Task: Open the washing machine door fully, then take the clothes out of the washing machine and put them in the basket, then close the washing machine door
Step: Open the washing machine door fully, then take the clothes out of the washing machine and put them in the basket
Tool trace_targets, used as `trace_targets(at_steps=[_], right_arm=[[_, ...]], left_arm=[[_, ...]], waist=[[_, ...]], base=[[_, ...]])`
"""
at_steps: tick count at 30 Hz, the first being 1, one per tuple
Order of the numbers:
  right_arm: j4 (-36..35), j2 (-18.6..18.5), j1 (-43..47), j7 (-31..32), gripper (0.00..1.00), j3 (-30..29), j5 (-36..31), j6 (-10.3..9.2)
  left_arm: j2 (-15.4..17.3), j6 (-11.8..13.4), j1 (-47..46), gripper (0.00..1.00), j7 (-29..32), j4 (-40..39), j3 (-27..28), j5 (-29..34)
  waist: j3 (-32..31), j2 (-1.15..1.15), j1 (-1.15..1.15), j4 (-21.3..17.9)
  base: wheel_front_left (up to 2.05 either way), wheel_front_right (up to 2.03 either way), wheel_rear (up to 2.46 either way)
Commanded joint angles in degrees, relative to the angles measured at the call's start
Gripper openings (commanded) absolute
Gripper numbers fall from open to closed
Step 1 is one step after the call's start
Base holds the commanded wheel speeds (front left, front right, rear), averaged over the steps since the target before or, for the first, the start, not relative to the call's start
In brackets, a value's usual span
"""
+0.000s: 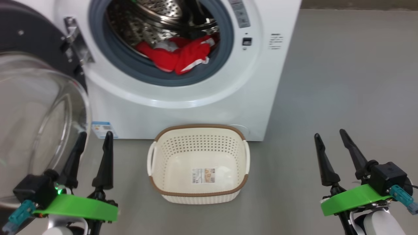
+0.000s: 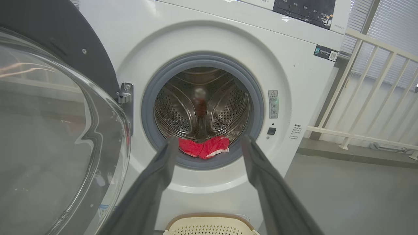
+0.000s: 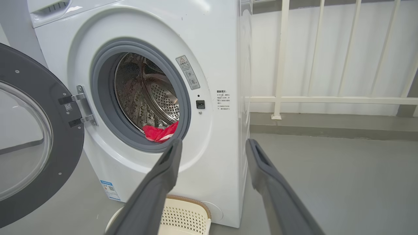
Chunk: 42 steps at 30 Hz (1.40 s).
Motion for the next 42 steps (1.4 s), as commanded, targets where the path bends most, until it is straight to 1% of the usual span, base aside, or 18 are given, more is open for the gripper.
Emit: trace_targets(at_steps=[1, 3, 4, 6, 9, 14, 21, 29, 35, 38, 42], right_arm=[[-2.1, 0.0, -1.2, -0.4, 1.00, 0.4, -1.5, 0.35], [-2.6, 0.0, -0.8, -0.4, 1.00, -0.4, -2.0, 0.35], [-2.6, 0.0, -0.8, -0.4, 1.00, -0.4, -2.0, 0.35], [-3.2, 0.0, -0.2, -0.4, 1.00, -0.8, -2.3, 0.35], [-4.2, 0.0, 1.5, -0.4, 1.00, -1.6, -2.6, 0.35], [-5.2, 0.0, 3.4, -0.4, 1.00, -2.1, -2.3, 0.35], [-6.7, 0.0, 6.3, -0.4, 1.00, -2.2, -2.3, 0.35], [-7.1, 0.0, 8.1, -0.4, 1.00, -2.4, -2.8, 0.35], [-7.1, 0.0, 7.8, -0.4, 1.00, -2.7, -2.7, 0.35], [-7.0, 0.0, 7.7, -0.4, 1.00, -2.4, -2.3, 0.35], [-6.8, 0.0, 7.8, -0.4, 1.00, -1.8, -2.0, 0.35]], left_arm=[[1.6, 0.3, 0.3, 1.00, -0.4, -1.7, 1.9, 0.4], [1.6, 0.4, 1.5, 1.00, -0.8, -2.4, 2.1, 0.2], [1.6, 0.4, 1.5, 1.00, -0.8, -2.4, 2.1, 0.2], [2.4, 0.9, 2.9, 1.00, -1.2, -3.2, 1.9, 1.8], [2.9, 1.0, 5.6, 1.00, -1.6, -4.6, 1.8, 2.2], [3.5, 1.7, 8.3, 1.00, -1.5, -5.6, 1.8, 3.0], [3.4, 2.3, 11.5, 1.00, -2.0, -6.0, 1.7, 3.1], [3.7, 3.7, 14.4, 1.00, -2.3, -6.5, 2.4, 3.4], [3.8, 4.3, 14.9, 1.00, -2.0, -7.3, 2.3, 3.4], [3.6, 5.2, 14.8, 1.00, -1.1, -7.3, 2.4, 3.3], [3.6, 5.8, 14.7, 1.00, -0.6, -7.6, 2.4, 3.2]], waist=[[-0.4, 0.00, 0.00, -4.3], [-0.5, 0.00, 0.00, -5.7], [-0.5, 0.00, 0.00, -5.7], [-0.7, 0.00, 0.00, -6.7], [-1.9, 0.00, 0.00, -8.0], [-2.7, 0.00, 0.00, -8.7], [-3.6, 0.00, 0.00, -9.0], [-5.0, 0.00, 0.00, -9.8], [-5.4, 0.00, 0.00, -9.7], [-5.4, 0.00, 0.00, -9.4], [-5.3, 0.00, 0.00, -9.3]], base=[[0.00, 0.00, 0.00], [0.00, 0.00, 0.00], [0.00, 0.00, 0.00], [0.00, 0.00, 0.00], [0.00, 0.00, 0.00], [0.00, 0.00, 0.00], [0.00, 0.00, 0.00], [0.00, 0.00, 0.00], [0.00, 0.00, 0.00], [0.11, -0.21, 0.11], [0.46, -0.81, 0.36]])
